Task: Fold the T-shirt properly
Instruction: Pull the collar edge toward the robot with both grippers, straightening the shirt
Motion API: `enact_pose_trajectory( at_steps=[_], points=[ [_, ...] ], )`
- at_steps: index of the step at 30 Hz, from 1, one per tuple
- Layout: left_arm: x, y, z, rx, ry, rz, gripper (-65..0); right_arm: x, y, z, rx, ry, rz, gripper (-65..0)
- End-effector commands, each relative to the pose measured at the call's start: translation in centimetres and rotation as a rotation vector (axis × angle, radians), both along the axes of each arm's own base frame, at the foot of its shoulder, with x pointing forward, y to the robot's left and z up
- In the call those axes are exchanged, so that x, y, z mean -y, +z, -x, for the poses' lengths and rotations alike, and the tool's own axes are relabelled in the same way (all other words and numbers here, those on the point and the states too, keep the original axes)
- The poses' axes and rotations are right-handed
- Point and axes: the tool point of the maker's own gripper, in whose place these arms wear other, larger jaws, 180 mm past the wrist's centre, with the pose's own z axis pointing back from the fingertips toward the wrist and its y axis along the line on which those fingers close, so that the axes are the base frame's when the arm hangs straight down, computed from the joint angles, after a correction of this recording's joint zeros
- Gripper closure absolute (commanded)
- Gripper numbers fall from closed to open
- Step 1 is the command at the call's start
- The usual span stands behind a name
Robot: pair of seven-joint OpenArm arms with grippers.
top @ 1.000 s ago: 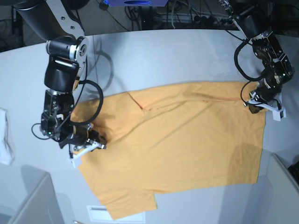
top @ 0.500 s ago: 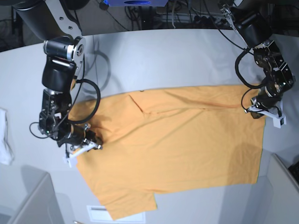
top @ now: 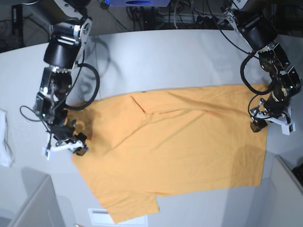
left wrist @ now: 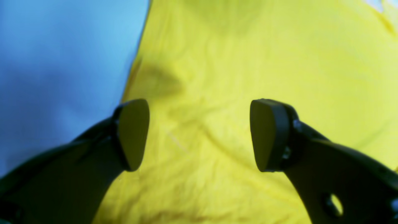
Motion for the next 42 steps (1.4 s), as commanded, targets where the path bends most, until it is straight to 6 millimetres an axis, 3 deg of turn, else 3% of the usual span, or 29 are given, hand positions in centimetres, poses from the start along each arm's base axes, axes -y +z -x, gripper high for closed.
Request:
enact_pose_trajectory(
  at_steps=[1,5,14,18,21,26,31,42],
  points=[
    [-1.9,3.0,-0.3,0.079,0.035,-0.053,-48.7,0.7,2.8,-0.8,0.095,-0.024,0.017,-22.1],
    [-3.1,4.0,3.0,0.123,0.104,-0.053,-49.4,1.0,3.8,1.8,0.143,-0.115,0.024,-22.1],
    [-3.3,2.7,10.2,0.171,0.140,0.119,-48.7,2.3,1.7,7.5,0.038,-0.349,-0.070,-23.6],
    [-2.9,1.2,12.3,0.119,0.142,0.136,-48.7,2.7,-0.5,9.5,-0.040,-0.411,-0.106,-36.5],
    [-2.6,-0.8,13.4,0.086,0.173,0.186,-48.7,1.6,-2.6,10.6,-0.090,-0.420,-0.226,-38.9],
    [-2.3,-3.0,13.2,0.064,0.204,0.259,-48.7,0.9,-5.3,11.3,-0.161,-0.425,-0.301,-38.9],
    [-2.3,-4.4,12.2,0.067,0.231,0.318,-48.7,1.8,-7.1,11.7,-0.166,-0.482,-0.268,-38.9],
    [-1.9,-5.9,9.3,0.089,0.264,0.426,-48.5,2.1,-8.4,10.6,-0.191,-0.487,-0.269,-38.9]
  ],
)
